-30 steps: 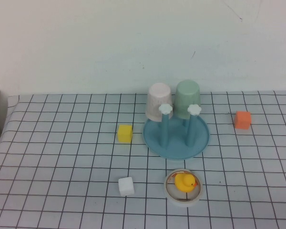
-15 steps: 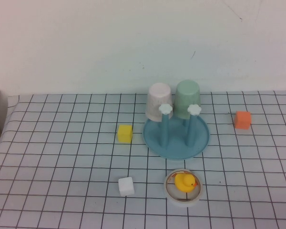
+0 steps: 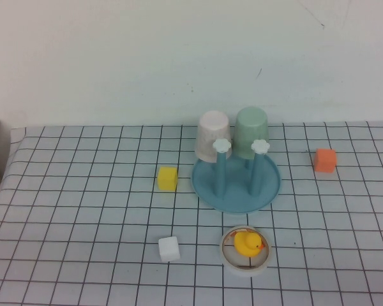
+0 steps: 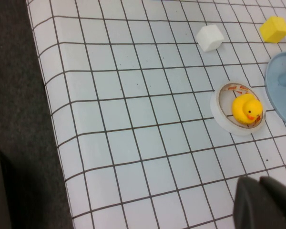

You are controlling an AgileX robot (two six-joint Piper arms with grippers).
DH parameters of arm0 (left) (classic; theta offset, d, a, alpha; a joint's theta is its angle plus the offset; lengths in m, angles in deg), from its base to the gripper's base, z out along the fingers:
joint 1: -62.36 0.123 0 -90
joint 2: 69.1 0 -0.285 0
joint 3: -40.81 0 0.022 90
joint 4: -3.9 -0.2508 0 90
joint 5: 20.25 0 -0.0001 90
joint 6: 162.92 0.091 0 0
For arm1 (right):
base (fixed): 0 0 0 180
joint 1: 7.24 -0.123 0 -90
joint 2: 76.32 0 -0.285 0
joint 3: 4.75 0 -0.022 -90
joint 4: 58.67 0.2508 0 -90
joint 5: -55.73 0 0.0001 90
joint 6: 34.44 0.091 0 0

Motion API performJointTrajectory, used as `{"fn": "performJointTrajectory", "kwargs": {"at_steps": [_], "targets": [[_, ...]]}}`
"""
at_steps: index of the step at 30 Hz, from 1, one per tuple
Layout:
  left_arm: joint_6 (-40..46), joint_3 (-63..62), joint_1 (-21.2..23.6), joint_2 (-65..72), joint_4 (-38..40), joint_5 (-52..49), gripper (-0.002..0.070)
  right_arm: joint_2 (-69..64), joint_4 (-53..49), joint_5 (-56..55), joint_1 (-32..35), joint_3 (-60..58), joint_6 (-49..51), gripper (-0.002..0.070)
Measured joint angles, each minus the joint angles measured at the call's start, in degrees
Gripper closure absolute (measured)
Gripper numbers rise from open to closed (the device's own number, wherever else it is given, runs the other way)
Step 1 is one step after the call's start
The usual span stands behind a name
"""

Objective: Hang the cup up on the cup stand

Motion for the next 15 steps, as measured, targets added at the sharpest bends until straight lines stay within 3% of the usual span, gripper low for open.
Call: {"fn": "performJointTrajectory", "kwargs": {"at_steps": [6, 8, 14, 15], "targets": [[5.23, 0.16, 2.24, -3.85, 18.71, -5.31, 0.0675, 0.0, 0.0, 0.0, 0.0, 0.0, 0.0, 0.0678], [12.21, 0.16, 3.96, -4.66, 25.23, -5.84, 0.0675, 0.0, 0.0, 0.0, 0.0, -0.09, 0.0, 0.0678], [37.72, 0.82, 13.05, -5.37, 55.21, -5.75, 0.0675, 0.0, 0.0, 0.0, 0.0, -0.09, 0.0, 0.0678], [46.96, 2.14, 16.07, -6.74, 61.22, -3.27, 0.0675, 0.0, 0.0, 0.0, 0.0, -0.09, 0.0, 0.0678]]}}
